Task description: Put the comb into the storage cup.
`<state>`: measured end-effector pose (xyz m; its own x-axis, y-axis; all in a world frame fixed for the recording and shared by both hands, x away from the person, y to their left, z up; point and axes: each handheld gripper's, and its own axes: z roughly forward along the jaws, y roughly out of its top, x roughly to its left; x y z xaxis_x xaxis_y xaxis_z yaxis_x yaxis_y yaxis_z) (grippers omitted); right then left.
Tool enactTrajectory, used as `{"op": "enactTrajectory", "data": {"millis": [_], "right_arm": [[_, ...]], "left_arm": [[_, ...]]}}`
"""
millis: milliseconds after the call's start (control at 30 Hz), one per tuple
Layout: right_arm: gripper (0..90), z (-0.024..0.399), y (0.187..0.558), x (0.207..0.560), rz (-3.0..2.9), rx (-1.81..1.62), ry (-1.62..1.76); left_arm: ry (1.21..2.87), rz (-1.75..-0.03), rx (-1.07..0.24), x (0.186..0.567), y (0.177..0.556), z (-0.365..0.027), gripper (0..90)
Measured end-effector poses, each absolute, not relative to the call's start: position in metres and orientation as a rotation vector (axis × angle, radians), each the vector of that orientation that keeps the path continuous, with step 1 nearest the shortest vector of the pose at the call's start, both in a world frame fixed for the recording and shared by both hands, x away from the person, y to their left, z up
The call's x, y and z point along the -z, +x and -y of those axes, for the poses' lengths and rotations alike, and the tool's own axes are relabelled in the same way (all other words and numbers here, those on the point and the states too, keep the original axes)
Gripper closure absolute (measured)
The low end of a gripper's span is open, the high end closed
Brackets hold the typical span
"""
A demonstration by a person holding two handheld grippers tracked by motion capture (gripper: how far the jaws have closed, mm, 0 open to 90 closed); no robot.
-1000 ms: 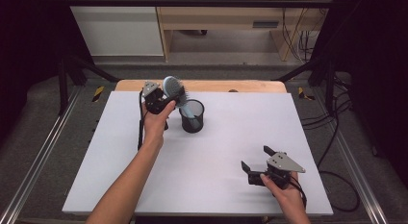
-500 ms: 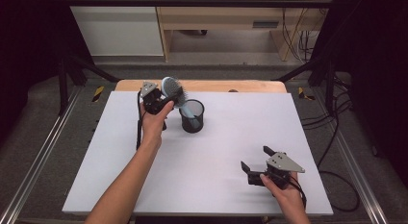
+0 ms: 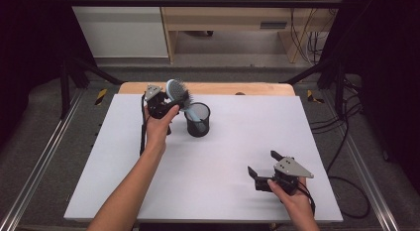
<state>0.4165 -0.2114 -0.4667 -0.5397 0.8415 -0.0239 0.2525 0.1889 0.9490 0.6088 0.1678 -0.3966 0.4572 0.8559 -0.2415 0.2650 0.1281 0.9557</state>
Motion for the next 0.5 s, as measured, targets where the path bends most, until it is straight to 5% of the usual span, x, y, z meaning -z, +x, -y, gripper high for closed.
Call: {"op": "enactTrajectory", "data": {"millis": [500], "right_arm": [[3.1, 0.2109, 0.4165, 0.4667, -1.908, -1.358, 1.02]], "left_arm": [[1.443, -1.058, -0.592, 0.3952, 0.6062, -0.1626, 8.0]]}}
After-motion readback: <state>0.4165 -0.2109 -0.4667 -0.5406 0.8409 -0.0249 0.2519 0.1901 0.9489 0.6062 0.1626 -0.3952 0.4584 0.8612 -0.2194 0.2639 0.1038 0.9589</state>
